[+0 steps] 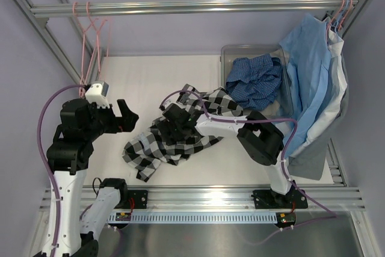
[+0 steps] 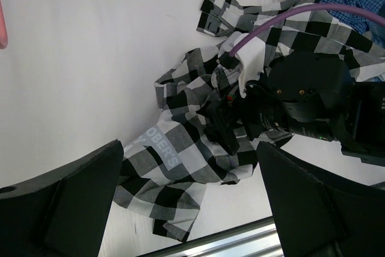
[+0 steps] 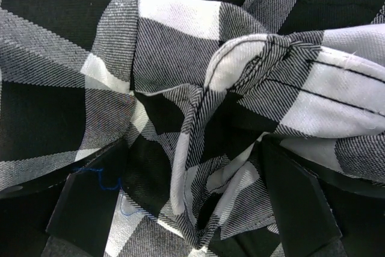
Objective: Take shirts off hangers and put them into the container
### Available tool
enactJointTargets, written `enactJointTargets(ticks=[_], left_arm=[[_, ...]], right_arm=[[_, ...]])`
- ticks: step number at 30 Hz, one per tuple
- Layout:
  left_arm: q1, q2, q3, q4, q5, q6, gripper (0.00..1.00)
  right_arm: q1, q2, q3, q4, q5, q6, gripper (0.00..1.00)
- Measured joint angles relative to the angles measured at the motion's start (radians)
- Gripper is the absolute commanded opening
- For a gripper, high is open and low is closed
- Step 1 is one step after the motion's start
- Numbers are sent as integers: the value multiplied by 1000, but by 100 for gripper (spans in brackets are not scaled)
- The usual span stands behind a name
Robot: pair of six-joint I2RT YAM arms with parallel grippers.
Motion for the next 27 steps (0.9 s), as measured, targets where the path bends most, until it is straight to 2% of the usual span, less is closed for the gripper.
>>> enactJointTargets(ticks=[1,3,4,8,12,15,21,24,27], left_arm=[[-2,-1,-10,7,8,-2,99],[-6,0,-27,21,22,-6,99],[-7,0,-39,33,34,-9,99],[-20,5,-83,78,77,-18,99],[-37,19,-110,111,96,-20,99],[-48,31,-130,143,97,-20,99],[-64,53,-190,189,97,-19,99],[-78,63,-204,201,95,-16,99],[-89,63,-217,220,91,-13,99]], right_arm=[[0,1,4,-4,2,5,86],[0,8,9,-12,14,12,71],[0,11,11,-17,27,18,45],[0,3,-11,-6,52,38,0],[1,-43,-69,11,55,37,0],[3,-123,-127,-44,64,18,0],[-8,-410,-143,-166,201,-81,0],[-69,-567,-119,-182,300,-164,0],[-191,-684,-114,-159,399,-270,0]])
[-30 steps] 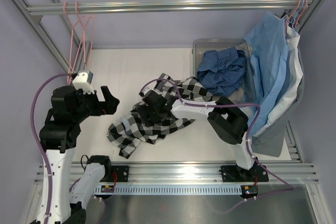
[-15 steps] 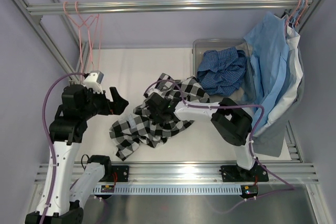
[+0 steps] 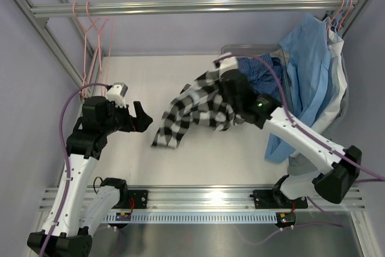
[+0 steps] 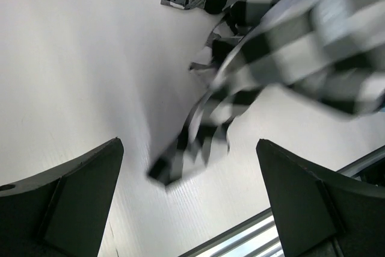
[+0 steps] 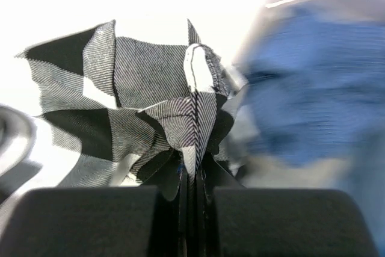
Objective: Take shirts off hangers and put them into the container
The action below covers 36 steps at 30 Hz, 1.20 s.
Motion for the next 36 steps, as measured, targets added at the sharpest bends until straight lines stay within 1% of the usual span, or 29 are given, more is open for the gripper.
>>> enactJointTargets(ticks=[2,5,7,9,10,12,15,18,21,23,24,25,26,28,29,31,32,36], left_arm=[[-3,0,-11,14,-2,1,99],[-5,-2,-30,32,-3,0,99],[-6,-3,-46,39,-4,0,99],[-6,-4,-59,48,-6,0,98],[-7,-4,-66,58,-7,-1,99],[-7,-5,-83,78,-11,-3,99],[-7,-6,-112,100,-14,-9,99],[-8,-7,-143,122,-16,-19,99],[-9,-16,-167,138,-24,-21,99],[-10,-28,-185,148,-30,-23,99],[-11,-34,-194,155,-31,-25,99],[-11,-40,-205,164,-32,-27,99],[-11,-45,-217,172,-33,-31,99],[-11,-50,-240,188,-34,-35,99],[-11,-50,-252,195,-35,-39,99],[-12,-50,-269,196,-44,-42,99],[-12,-50,-273,195,-49,-45,99],[-13,-49,-274,206,-76,-48,99]], right_arm=[[-113,-52,0,31,63,-71,0],[-283,-77,0,93,133,-159,0],[-381,-67,0,116,162,-183,0],[-455,-39,1,122,167,-169,0],[-485,-19,1,121,166,-154,0],[-537,45,7,97,154,-75,0],[-576,177,19,51,153,53,0],[-607,348,24,0,99,187,0],[-650,510,29,-59,12,298,0],[-675,584,45,-100,-36,342,7],[-685,605,55,-116,-53,358,14],[-692,616,70,-135,-65,373,22],[-697,616,87,-155,-77,387,37],[-699,595,102,-179,-83,399,47],[-699,578,102,-189,-83,401,57],[-699,525,102,-214,-86,394,67],[-698,491,102,-222,-90,388,76],[-673,322,134,-238,-106,338,86]])
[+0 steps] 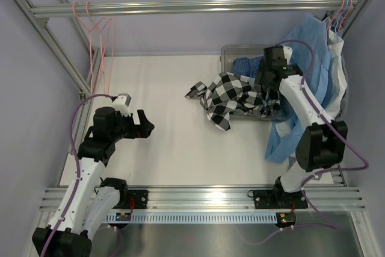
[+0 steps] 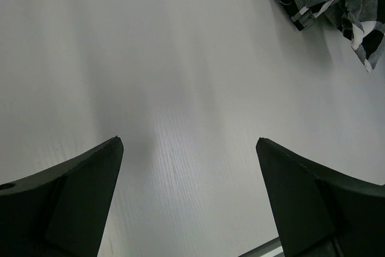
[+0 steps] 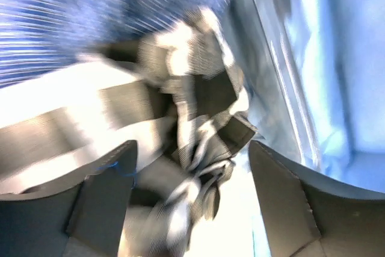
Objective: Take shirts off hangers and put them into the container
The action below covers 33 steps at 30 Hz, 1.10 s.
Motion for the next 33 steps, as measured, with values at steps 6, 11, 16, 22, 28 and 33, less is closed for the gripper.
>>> enactJointTargets(ticks=[6,11,16,22,28,33], left_arm=[[0,11,0,9,-30,0,99],[0,16,0,9,-46,0,99],[0,18,0,9,-56,0,99],[0,18,0,8,-60,0,99],[0,18,0,8,-60,0,99],[0,17,0,8,-60,0,99]], right_arm=[[222,-196,76,11,6,-132,93],[412,-150,123,8,-2,-197,100],[486,10,138,3,-2,-183,99],[495,207,175,-23,24,-117,97],[492,278,201,-29,73,-95,64],[478,273,201,-29,98,-97,13]])
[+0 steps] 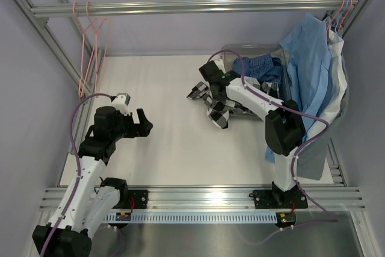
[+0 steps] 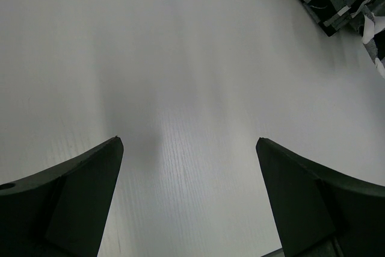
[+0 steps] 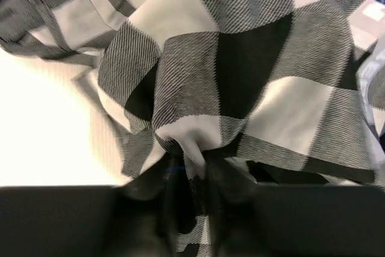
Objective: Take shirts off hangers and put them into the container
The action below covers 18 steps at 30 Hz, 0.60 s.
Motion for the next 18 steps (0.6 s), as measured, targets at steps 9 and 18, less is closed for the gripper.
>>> enactJointTargets(ticks=[9,18], left_arm=[[-4,0,0,0,0,0,99],[-6,0,0,0,0,0,99]], right_arm=[[-88,-171,-58,8,18,-18,0],[-423,-349,-161,35,46,-24,0]])
